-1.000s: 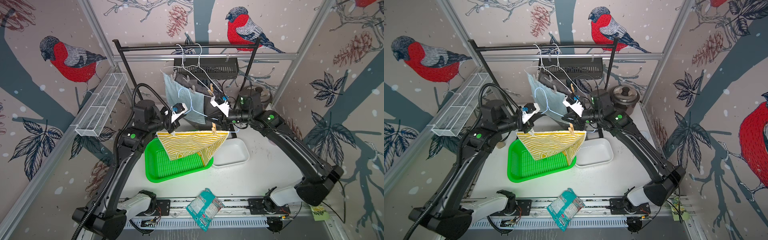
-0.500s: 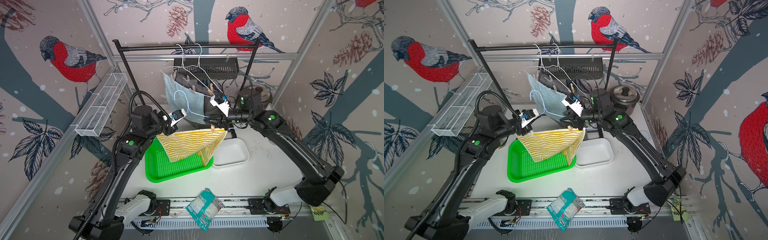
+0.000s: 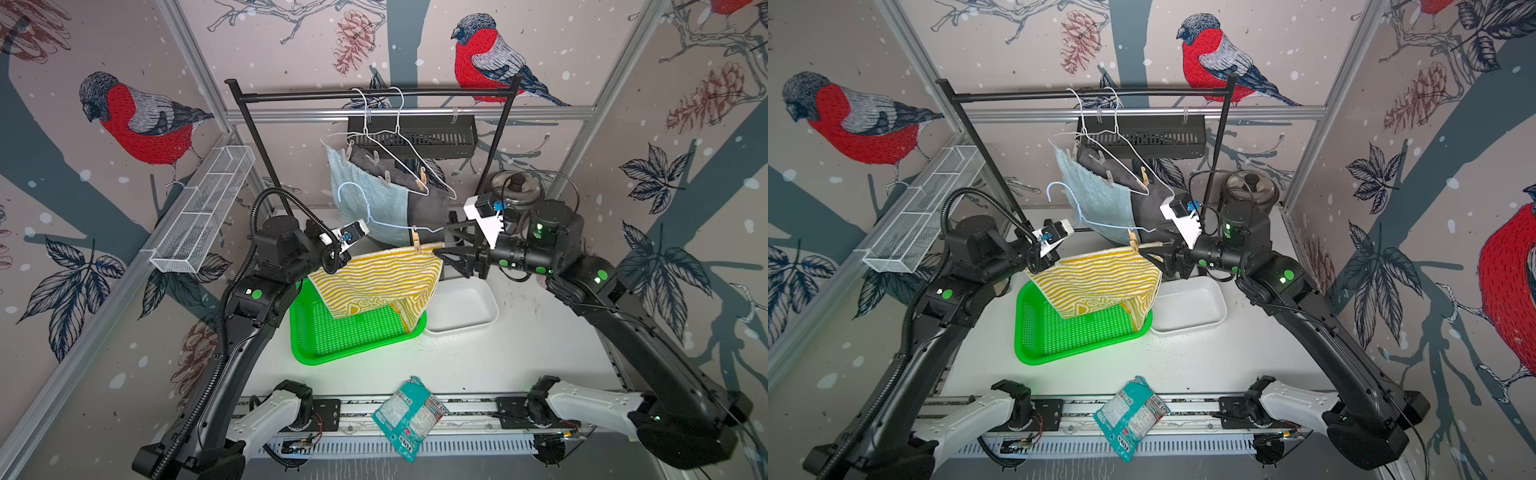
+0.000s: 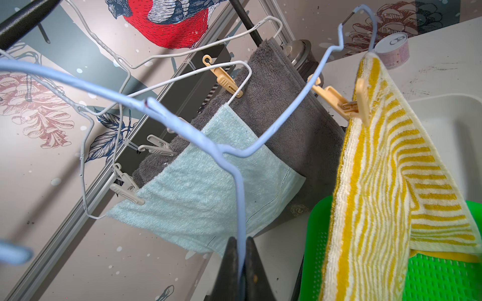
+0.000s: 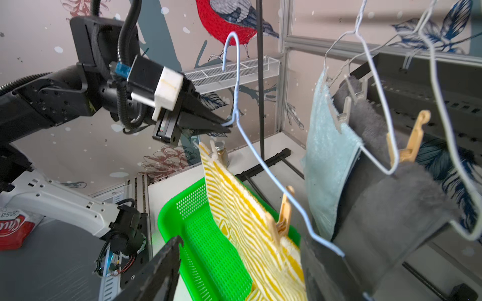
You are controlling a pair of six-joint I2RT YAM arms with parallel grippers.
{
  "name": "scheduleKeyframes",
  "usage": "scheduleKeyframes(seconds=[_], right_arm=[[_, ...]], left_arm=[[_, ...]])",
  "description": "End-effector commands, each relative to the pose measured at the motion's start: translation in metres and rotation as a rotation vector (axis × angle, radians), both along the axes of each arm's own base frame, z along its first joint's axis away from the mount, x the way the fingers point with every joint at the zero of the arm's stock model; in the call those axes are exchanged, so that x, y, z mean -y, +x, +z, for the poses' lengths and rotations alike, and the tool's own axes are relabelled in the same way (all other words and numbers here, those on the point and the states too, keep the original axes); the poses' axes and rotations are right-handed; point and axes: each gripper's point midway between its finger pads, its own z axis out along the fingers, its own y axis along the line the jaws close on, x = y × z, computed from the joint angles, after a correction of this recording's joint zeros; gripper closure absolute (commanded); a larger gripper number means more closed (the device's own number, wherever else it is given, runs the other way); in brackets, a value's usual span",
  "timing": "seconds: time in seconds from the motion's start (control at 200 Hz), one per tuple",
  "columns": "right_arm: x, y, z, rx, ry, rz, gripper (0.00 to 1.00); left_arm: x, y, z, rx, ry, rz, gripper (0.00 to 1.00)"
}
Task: Remove the clothespins securing towels to the hanger
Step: Pick up the hanger from the clothesline, then remove the clothespin from the hanger.
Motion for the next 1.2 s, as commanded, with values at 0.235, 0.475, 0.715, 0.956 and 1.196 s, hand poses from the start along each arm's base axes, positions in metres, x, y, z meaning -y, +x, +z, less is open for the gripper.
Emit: scheduleKeyframes(seconds=[0.235, 0.475, 0.715, 0.956, 1.196], right_arm=[[-0.014, 0.007, -0.042, 0.175, -0.123, -0.033, 0.19], [-0.018, 0.021, -0.046, 0.240, -0.136, -0.086, 0.17], [-0.030, 0.028, -0.053, 0.244, -0.130, -0.078, 0.16], [-0.042, 0.032, -0.053, 0.256, -0.105, -0.058, 0.15], [-0.055, 0.024, -0.056, 0.237, -0.089, 0.016, 0.15]], left_arm=[[0.002, -0.006, 0.012, 0.050, -0.009, -0.030, 1.00], [0.003, -0.010, 0.014, 0.059, -0.010, -0.038, 1.00], [0.002, -0.011, 0.013, 0.061, -0.006, -0.041, 1.00], [0.003, -0.013, 0.013, 0.064, -0.006, -0.047, 1.00], [0.002, -0.013, 0.015, 0.066, -0.012, -0.041, 1.00]])
